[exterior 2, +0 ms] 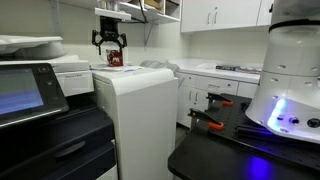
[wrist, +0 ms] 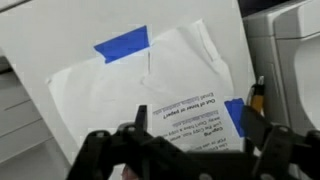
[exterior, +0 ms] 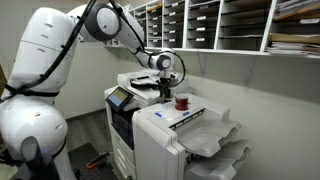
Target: Pick the marker and put it in the cup
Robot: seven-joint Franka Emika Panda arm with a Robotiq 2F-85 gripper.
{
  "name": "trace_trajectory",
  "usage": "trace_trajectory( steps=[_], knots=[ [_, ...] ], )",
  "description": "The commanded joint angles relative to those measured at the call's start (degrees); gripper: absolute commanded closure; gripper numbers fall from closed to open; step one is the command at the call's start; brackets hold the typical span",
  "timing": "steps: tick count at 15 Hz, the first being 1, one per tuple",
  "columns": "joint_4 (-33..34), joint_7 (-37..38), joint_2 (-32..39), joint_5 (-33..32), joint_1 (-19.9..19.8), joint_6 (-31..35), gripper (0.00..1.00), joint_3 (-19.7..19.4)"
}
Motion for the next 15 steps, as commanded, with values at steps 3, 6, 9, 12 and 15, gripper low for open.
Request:
trace_trajectory(
  steps=[3,6,9,12,15],
  knots=[
    [0.1,0.0,0.0,-0.1,-0.2,-0.2,0.0,0.2],
    [2.8,0.5,1.8,0.1,-0.1,-1.0,0.0,0.3],
    [6.2,1.4,4.3,-0.9,0.7,-0.2,0.0,0.0],
    [11.0,2.0,8.0,-0.8,1.5,-0.5,0.0,0.0],
    [15.9,4.4,12.1,-1.3,2.9,-1.5,0.0,-0.6]
  ],
)
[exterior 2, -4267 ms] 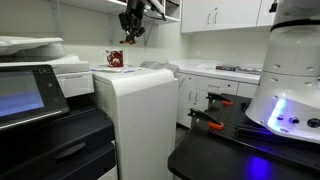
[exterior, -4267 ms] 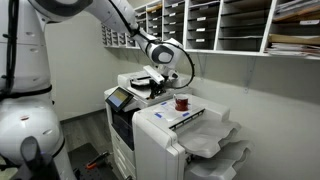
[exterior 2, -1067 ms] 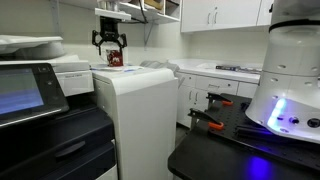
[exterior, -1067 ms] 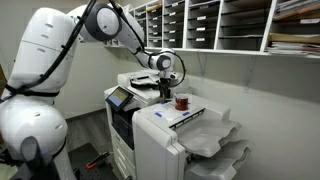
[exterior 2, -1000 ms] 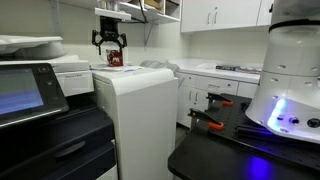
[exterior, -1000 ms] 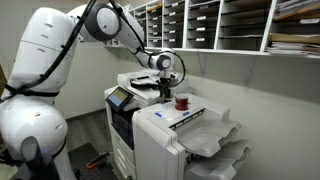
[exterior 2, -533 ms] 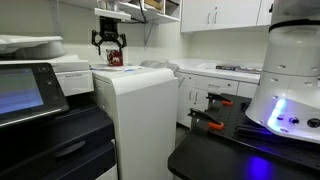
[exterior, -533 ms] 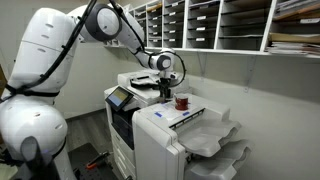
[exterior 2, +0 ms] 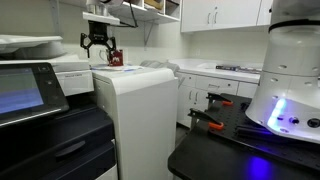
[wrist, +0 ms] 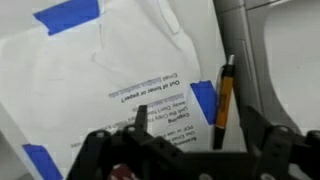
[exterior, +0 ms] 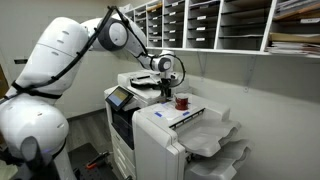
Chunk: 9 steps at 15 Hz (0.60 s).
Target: Pick the marker and put it in the cup
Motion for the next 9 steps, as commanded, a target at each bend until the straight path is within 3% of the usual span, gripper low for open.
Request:
trace_trajectory(
  steps=[1,5,6,7,9],
  knots=[
    [6.6,4.1,4.9,-1.4,1.4,-1.7,0.0,-1.1],
    [11.2,5.9,8.9,-1.8,2.4,-2.6,0.04,-1.8],
    [11.9,5.9,9.5,-2.1,2.5,-3.1,0.12,-2.1],
    [12.6,5.8,9.9,-2.1,2.5,-3.4,0.29,-2.2],
    [13.6,5.5,10.6,-1.9,2.4,-4.4,0.47,-2.0]
  ],
)
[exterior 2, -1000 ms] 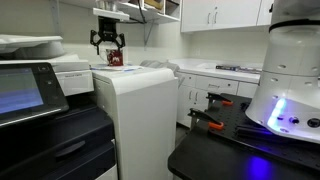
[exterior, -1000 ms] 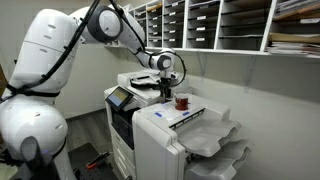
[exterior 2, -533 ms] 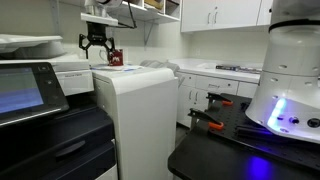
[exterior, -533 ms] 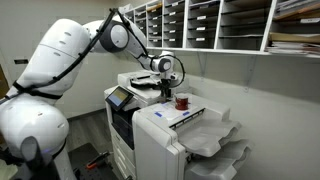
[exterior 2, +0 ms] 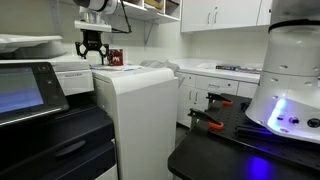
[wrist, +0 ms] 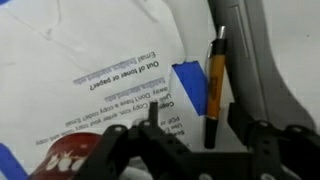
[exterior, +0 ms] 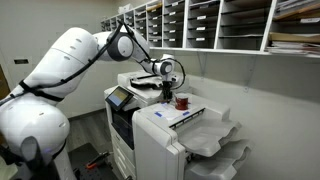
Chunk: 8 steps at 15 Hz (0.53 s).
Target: Pick the marker and put it in the cup
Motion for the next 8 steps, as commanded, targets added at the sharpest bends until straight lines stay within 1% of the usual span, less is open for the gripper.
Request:
trace_trajectory(
  steps=[1,2,4,7,8],
  knots=[
    [3.8,2.0,2.5,-1.0,0.8,-3.3,0.54,-0.7],
    [3.9,1.9,2.7,-1.1,1.1,-3.4,0.62,-0.7],
    [4.2,1.7,2.9,-1.6,1.1,-3.8,0.75,-0.9],
    [4.0,1.5,2.6,-1.7,1.1,-3.6,0.99,-0.8],
    [3.4,1.2,2.1,-1.8,1.2,-3.1,1.0,-0.7]
  ],
)
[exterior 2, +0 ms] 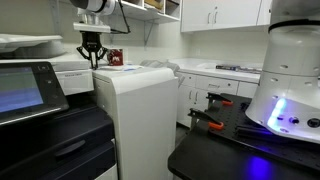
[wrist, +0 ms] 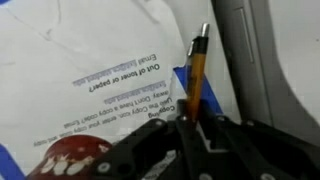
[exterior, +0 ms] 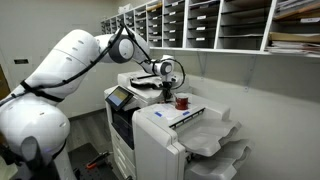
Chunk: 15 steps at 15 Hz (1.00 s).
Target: Pick the marker and put it in the cup
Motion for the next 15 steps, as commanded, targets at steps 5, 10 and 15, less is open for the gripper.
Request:
trace_trajectory(
  steps=[5,10,15],
  knots=[
    [-2.9,-0.5,-4.0,-1.2,1.4,1.8,0.96,0.1],
    [-6.4,1.3,-9.7,-5.5,2.7,5.9,0.96,-1.6],
    [-11.0,10.8,-14.5,-16.9,5.0,12.5,0.96,-7.0]
  ],
)
